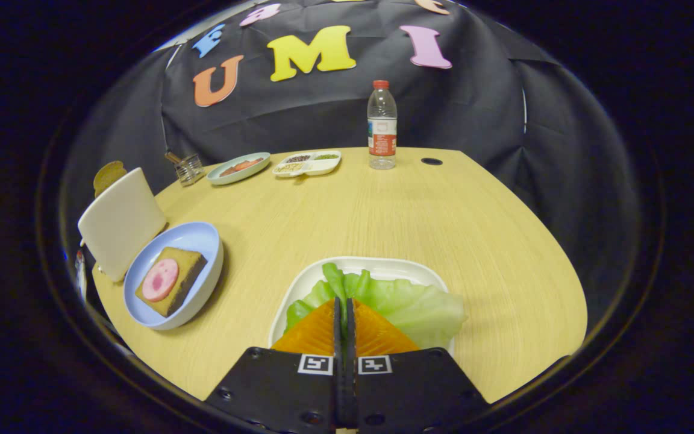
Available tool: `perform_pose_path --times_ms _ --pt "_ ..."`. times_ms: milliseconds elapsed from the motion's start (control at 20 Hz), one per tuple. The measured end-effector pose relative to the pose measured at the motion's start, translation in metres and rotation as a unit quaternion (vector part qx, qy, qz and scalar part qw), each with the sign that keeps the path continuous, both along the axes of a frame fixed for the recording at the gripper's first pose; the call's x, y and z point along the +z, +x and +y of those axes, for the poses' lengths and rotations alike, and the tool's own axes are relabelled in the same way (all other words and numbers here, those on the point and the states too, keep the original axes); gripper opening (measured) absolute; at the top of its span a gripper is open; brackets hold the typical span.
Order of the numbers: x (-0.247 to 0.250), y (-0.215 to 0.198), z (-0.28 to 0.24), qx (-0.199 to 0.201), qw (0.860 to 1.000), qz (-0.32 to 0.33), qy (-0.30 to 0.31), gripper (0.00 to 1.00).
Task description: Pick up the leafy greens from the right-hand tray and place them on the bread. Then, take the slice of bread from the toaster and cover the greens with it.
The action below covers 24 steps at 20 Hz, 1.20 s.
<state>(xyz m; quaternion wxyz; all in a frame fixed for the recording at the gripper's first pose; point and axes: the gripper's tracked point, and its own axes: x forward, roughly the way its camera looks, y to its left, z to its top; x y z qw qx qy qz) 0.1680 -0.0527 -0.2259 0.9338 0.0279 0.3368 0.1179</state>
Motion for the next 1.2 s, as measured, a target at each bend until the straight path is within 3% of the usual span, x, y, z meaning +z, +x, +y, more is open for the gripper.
perform_pose_path --times_ms 500,900,1200 --pt "0.061 0.004 0.000 -0.038 0.993 -0.077 0.082 0.00" --pt "0.103 -0.003 0.019 -0.027 0.988 -0.120 0.093 0.00" --pt "0.139 -0.020 0.065 -0.009 0.981 -0.147 0.126 0.00"
